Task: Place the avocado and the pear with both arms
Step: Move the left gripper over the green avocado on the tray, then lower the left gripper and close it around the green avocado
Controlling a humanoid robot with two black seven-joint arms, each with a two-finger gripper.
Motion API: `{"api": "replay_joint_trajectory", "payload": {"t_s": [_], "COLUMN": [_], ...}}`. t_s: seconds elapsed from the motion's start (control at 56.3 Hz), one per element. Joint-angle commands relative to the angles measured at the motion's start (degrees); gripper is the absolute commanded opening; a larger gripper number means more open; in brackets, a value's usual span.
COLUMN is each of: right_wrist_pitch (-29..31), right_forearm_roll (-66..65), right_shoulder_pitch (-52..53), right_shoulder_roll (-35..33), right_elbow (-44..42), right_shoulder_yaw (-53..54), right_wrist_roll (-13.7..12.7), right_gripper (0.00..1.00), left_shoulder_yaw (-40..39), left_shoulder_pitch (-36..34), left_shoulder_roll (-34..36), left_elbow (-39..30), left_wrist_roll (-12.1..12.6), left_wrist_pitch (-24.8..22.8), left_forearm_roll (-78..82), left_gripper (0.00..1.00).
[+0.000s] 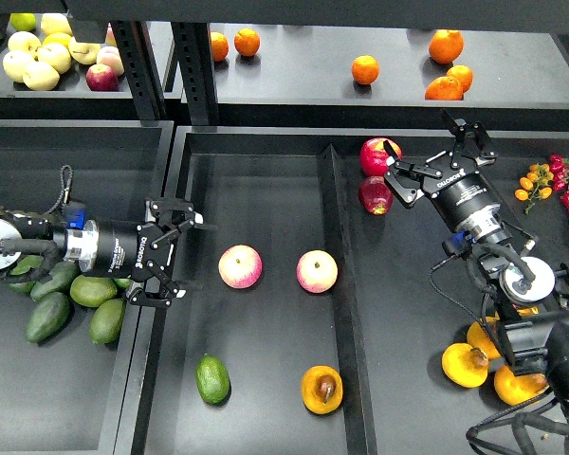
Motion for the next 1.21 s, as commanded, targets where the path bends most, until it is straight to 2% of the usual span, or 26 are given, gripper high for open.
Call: {"api": "replay_joint_trajectory", "payload": {"t_s": [0.0,0.249,0.693,1.19], "right_wrist_pitch": [0.0,0.0,0.0,0.0], "right_forearm_roll": [0.0,0.0,0.0,0.0], "right_shoulder_pitch": [0.2,0.5,0.3,0.2], "right_shoulder_roll": [0.0,0.0,0.0,0.0], "right_elbow": [-0.4,-0.4,-0.3,0.0], "right_shoulder_yaw": [0.0,0.0,0.2,0.2], "right_wrist_roll": [0.0,0.0,0.0,0.0], "right_gripper": [1.0,1.0,1.0,1.0], "left_shoulder_yaw": [3.6,5.8,5.6,5.2], "left_shoulder_pitch": [0.3,2.3,3.8,4.5], "left_shoulder_roll": [-1.2,-6.3,-16.0,-19.6], "left_elbow": [0.0,1.6,13.8,19.5], "left_wrist_roll": [0.0,0.0,0.0,0.0], "left_wrist_pitch": [0.0,0.0,0.0,0.0], "left_forearm_roll": [4.3,9.6,15.1,18.1], "left_gripper": [0.94,0.93,0.93,0.93]}}
